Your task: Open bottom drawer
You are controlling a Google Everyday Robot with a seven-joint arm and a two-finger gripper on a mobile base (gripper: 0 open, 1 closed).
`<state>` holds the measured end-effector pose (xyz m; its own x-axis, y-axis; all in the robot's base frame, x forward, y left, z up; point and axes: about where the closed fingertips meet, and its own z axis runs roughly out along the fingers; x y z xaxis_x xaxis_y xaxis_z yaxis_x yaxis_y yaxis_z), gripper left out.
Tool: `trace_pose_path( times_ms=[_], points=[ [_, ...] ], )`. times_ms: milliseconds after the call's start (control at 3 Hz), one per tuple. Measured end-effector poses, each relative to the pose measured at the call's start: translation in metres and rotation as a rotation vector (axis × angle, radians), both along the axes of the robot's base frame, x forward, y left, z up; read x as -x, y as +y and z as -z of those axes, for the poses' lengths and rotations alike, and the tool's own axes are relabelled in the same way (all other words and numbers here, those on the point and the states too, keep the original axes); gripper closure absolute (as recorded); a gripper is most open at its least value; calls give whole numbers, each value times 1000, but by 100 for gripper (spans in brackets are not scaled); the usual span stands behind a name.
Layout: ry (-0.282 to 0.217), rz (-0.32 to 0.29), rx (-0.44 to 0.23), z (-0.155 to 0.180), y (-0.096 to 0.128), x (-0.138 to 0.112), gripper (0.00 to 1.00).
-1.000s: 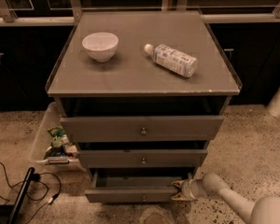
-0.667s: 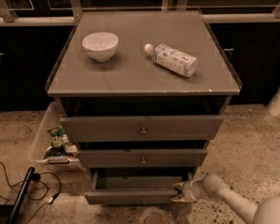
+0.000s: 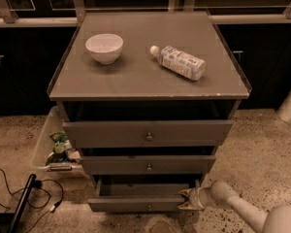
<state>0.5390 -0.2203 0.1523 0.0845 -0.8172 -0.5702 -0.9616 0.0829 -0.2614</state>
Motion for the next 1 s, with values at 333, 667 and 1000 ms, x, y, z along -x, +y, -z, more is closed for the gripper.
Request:
trace_pose_path(
  times_ms=[333,667,1000],
  points=[
    [27,7,-17,6,-3,7,16],
    [43,2,-25,8,-3,17,19],
    [52,-5,-28,10,-5,31,42]
  ],
)
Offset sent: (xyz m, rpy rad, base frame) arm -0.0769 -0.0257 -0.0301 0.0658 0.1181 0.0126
